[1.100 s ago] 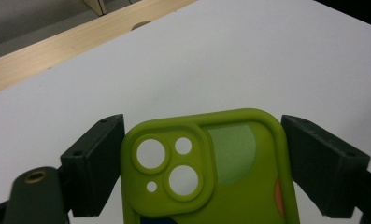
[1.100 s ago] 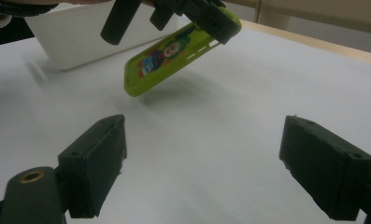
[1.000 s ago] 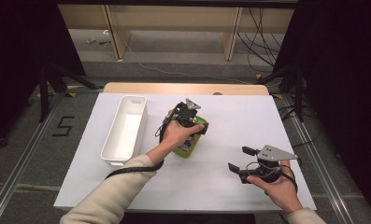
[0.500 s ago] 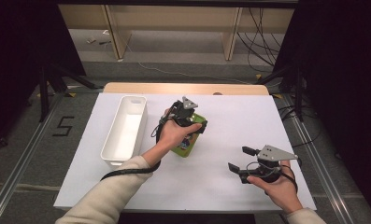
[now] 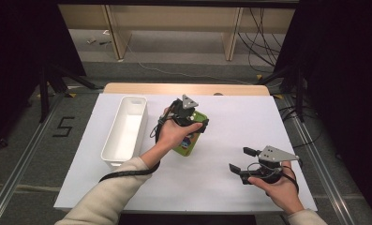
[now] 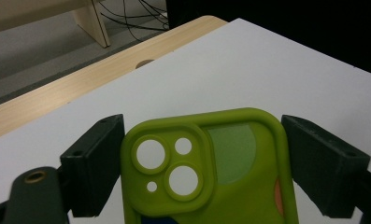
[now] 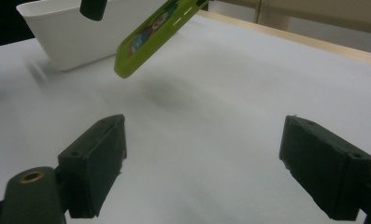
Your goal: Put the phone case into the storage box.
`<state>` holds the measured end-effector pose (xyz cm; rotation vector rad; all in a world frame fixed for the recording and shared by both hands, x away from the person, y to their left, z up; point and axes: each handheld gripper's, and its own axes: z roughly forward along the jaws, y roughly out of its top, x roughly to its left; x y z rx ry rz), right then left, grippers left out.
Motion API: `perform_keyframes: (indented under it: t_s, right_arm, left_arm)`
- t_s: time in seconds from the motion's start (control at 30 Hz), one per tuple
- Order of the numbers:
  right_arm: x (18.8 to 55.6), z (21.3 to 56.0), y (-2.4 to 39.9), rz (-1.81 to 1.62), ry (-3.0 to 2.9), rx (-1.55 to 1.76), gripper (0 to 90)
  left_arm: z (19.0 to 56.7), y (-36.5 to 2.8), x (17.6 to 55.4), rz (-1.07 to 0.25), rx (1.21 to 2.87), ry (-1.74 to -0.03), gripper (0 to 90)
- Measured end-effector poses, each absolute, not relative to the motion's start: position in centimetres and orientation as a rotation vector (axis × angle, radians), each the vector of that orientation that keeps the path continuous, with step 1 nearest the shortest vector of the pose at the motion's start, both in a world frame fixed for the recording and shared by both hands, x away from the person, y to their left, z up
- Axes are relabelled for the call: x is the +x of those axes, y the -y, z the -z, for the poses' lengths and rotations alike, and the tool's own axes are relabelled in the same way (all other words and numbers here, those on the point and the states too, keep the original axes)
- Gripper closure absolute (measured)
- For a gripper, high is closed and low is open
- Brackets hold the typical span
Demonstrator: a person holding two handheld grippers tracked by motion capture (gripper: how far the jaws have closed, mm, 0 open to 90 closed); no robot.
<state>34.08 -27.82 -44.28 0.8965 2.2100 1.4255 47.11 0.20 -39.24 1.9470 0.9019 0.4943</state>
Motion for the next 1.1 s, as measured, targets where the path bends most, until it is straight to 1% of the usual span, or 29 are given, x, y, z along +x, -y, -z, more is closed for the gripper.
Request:
perform_keyframes:
  t_s: [1.1]
  right_arm:
    - [34.2,44.0,28.1,-1.463,-2.164,0.884,16.0]
  left_arm:
    - [37.0,-1.4,46.8,-0.507,1.883,-0.898,16.3]
